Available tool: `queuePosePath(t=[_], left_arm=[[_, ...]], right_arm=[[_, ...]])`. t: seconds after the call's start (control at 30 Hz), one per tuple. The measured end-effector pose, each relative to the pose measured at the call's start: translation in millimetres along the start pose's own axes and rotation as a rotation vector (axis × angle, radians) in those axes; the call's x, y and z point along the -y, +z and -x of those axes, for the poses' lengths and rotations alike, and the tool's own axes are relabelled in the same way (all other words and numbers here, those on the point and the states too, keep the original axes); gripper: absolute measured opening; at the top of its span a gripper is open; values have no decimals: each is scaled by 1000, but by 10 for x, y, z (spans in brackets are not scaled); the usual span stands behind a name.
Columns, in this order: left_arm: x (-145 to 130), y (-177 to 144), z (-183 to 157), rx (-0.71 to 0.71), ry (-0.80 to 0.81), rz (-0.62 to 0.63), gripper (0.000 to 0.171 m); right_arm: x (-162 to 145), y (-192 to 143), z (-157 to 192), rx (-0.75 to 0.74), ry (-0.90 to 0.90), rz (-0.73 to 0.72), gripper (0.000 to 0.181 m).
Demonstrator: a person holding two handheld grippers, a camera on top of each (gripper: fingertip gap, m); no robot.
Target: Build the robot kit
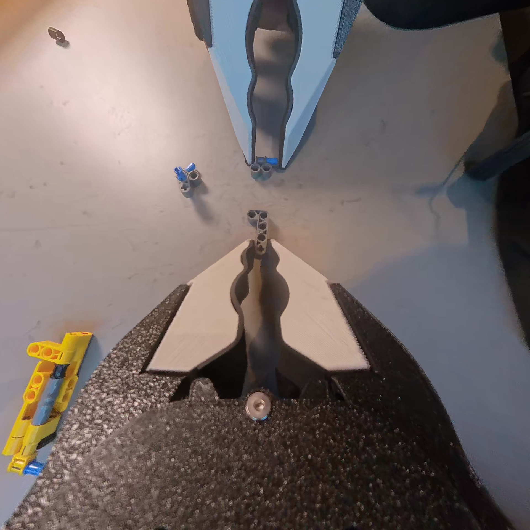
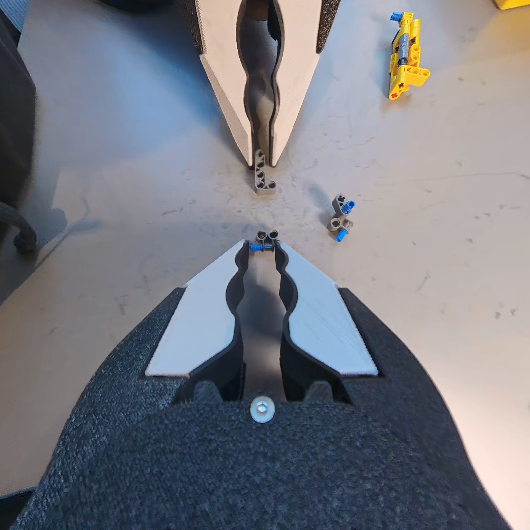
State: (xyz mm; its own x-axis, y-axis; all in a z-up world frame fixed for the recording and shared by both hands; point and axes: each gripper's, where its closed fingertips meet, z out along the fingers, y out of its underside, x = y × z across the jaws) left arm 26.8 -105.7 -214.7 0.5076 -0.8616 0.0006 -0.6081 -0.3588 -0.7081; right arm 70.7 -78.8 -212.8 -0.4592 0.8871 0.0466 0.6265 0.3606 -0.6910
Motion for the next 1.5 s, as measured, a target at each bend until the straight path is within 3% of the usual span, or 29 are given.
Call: queuePosePath(t=[0.53,0.77,1.0,1.1,1.2,1.33,1.4,1.5], left_arm=[[31,25,72,26,-13,-37,11],[254,-224,303,94,-99,-218,25],[501,-599,751,290,-264,-522,43],[522,-709,865,353,-306,-591,46],[520,-787,938,421,-303,-609,47],[515,-824,980,461,-297,-611,47],[515,-815,982,459,-304,-612,47],[511,-780,983,449,-310,-604,47]], right_arm=[[-6,-38,-23,4,-5,-26,17],[297,-383,-249,-88,97,-311,19],[611,-1178,-712,-374,186,-683,27],[655,-1620,-823,-527,162,-777,16],[583,-2265,-956,-767,126,-788,0],[177,-3273,-1140,-1093,183,-715,0],[-195,-3697,-1299,-1222,272,-586,1],[-906,-4043,-1667,-1263,456,-321,12]])
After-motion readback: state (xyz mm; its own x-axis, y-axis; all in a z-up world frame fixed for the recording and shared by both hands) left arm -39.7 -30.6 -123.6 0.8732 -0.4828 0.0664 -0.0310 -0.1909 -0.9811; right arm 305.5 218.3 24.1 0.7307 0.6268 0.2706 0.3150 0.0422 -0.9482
